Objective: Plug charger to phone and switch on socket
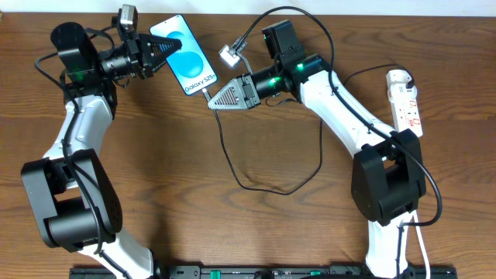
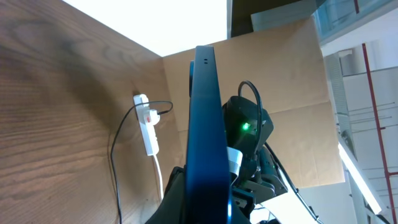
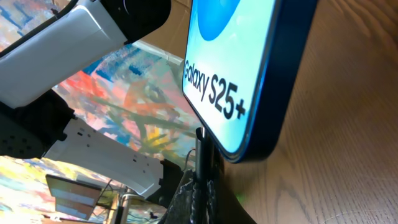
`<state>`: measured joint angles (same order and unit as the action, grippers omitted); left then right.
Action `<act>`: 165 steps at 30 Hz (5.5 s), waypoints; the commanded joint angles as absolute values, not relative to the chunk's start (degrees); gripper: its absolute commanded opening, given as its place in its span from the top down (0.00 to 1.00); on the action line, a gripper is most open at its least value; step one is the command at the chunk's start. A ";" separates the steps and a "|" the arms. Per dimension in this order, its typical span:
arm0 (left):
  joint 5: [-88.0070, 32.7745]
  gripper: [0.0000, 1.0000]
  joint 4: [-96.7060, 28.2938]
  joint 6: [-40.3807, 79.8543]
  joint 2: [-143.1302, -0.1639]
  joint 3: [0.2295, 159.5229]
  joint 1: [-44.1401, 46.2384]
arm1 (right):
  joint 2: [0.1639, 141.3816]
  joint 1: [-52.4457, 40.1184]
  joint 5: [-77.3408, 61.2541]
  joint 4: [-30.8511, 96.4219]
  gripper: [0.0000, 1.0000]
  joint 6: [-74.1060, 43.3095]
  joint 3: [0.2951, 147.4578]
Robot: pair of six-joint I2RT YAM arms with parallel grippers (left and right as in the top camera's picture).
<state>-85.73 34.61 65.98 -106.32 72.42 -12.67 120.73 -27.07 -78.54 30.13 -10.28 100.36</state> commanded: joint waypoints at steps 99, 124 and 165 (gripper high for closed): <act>-81.25 0.93 27.92 60.82 -115.37 72.84 -6.13 | 119.26 -12.32 -45.98 49.63 0.53 -7.42 101.14; -52.64 0.93 -25.06 12.56 -115.96 72.84 -1.91 | 119.26 -12.95 -36.40 56.14 0.56 -6.55 101.14; -34.83 0.62 -31.42 13.30 -116.95 72.31 -1.91 | 119.26 -15.86 -34.39 57.58 0.54 -5.65 101.14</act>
<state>-37.80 -31.27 13.87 -116.38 72.40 -1.76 120.73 -15.35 -34.44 57.47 -6.70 100.36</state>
